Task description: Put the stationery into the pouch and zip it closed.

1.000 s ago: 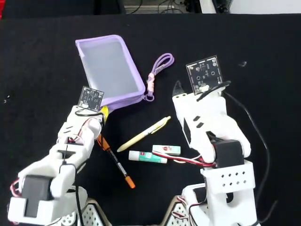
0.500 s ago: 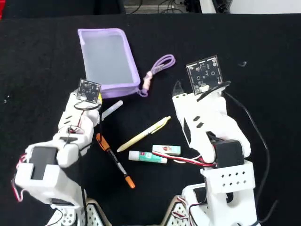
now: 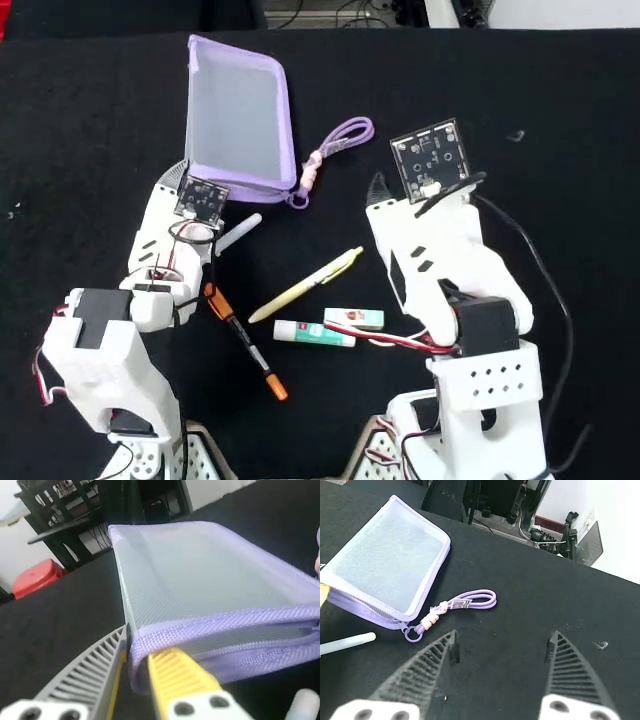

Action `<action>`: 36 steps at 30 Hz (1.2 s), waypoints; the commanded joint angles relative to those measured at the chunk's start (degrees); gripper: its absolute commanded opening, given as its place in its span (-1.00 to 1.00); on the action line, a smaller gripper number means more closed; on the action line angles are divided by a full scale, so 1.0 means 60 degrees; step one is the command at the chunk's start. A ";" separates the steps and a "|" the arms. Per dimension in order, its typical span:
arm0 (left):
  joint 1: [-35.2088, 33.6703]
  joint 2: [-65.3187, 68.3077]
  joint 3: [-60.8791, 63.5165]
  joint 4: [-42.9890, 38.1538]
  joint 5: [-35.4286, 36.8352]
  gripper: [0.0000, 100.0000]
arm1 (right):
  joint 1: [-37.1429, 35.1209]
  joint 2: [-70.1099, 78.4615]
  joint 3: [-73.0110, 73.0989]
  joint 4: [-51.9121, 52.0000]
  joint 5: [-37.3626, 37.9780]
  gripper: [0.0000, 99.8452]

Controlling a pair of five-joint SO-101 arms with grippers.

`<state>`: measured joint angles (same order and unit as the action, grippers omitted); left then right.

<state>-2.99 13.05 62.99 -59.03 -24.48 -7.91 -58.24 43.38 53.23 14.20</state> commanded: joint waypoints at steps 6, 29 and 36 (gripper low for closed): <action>-0.0549 -0.2505 0.1311 -0.0220 0.1905 -0.94 | -0.0132 0.0095 0.0330 -0.0938 0.0117 -0.46; -0.2410 -0.7370 -0.7641 1.9106 0.4703 -0.94 | -0.0132 0.0095 0.0344 -0.0850 0.0117 -0.46; -0.3538 -0.4029 -1.1128 2.0703 0.4659 -0.94 | -0.0337 0.0095 0.0286 -0.0615 0.0117 -0.46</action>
<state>-20.40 -21.05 10.86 60.88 2.77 -7.91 -58.24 45.76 49.45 14.46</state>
